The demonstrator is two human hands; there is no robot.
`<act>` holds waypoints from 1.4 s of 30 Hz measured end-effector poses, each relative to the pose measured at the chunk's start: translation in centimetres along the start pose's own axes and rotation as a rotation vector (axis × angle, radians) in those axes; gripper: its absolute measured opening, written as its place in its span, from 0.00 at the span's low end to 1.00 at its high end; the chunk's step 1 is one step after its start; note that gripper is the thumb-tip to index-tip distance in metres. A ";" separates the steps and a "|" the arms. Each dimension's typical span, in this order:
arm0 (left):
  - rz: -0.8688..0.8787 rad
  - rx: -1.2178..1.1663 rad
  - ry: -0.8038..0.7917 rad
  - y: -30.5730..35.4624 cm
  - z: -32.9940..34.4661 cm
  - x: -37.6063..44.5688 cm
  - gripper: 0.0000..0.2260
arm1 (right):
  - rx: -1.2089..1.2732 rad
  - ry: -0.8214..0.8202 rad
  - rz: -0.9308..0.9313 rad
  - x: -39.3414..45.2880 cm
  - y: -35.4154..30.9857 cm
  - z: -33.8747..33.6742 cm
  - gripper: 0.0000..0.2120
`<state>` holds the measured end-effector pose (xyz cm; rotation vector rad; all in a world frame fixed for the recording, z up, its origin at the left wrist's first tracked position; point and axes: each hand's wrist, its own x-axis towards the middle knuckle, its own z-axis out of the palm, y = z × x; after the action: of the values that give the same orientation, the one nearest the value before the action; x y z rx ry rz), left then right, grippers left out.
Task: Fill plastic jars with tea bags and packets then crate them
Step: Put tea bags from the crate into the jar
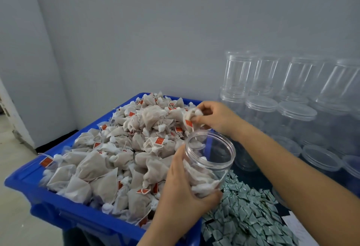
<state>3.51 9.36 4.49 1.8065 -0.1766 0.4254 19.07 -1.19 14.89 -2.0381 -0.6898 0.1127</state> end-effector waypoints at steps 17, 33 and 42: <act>-0.045 0.023 0.004 0.1 -0.1 -0.2 0.50 | -0.012 -0.215 0.044 -7.3 -5.8 -3.8 0.13; -0.036 -0.054 -0.030 0.3 -0.1 -0.1 0.47 | -1.036 -0.463 -0.180 -7.7 -7.7 -0.6 0.10; -0.014 -0.007 -0.022 0.1 -0.2 0.0 0.47 | -0.852 -0.673 -0.060 -6.8 -7.9 -1.1 0.07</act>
<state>3.40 9.54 4.61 1.8046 -0.1801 0.3949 10.38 -2.44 20.66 -2.8092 -1.3868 0.5687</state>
